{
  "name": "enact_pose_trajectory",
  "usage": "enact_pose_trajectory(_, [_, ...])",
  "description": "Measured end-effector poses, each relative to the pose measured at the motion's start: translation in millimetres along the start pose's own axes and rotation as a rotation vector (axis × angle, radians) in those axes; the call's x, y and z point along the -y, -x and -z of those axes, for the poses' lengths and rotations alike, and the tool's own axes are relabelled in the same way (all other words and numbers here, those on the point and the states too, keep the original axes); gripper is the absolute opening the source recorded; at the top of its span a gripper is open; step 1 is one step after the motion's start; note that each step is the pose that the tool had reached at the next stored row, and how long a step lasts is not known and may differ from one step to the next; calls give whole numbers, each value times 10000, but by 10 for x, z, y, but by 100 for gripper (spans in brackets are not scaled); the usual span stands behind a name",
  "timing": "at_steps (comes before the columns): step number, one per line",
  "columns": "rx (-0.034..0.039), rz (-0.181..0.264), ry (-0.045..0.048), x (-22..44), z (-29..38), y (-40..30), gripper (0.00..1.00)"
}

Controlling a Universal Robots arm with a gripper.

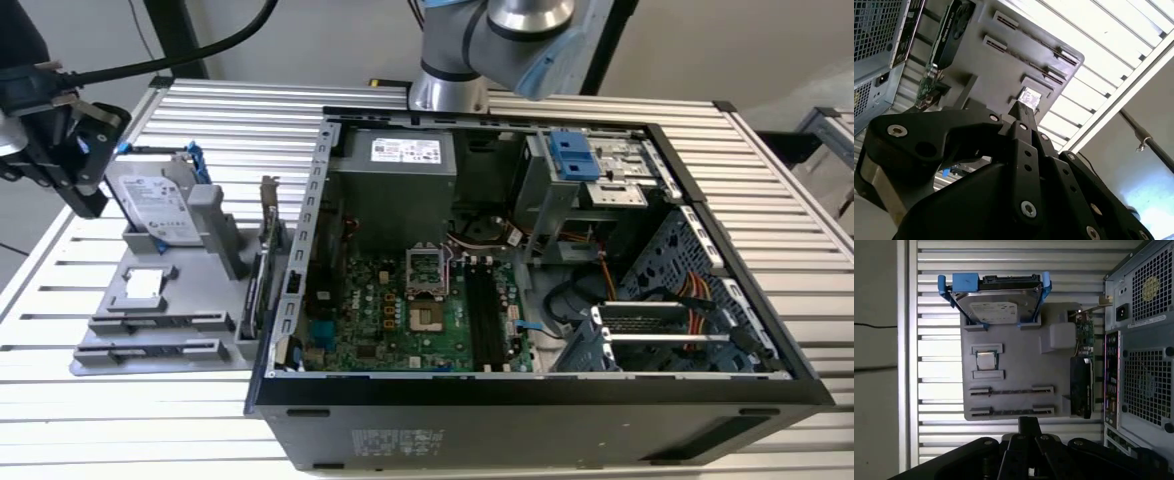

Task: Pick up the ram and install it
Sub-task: 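Reach for the ram, then pick up the ram and move it above insertion slot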

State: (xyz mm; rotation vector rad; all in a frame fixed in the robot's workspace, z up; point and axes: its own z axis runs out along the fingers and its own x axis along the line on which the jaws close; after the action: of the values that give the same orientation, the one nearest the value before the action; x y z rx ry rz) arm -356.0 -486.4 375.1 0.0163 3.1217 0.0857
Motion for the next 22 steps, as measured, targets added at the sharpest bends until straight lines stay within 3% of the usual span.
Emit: enact_pose_trajectory(22, [-15, 302, 7, 1, -1, 0, 0])
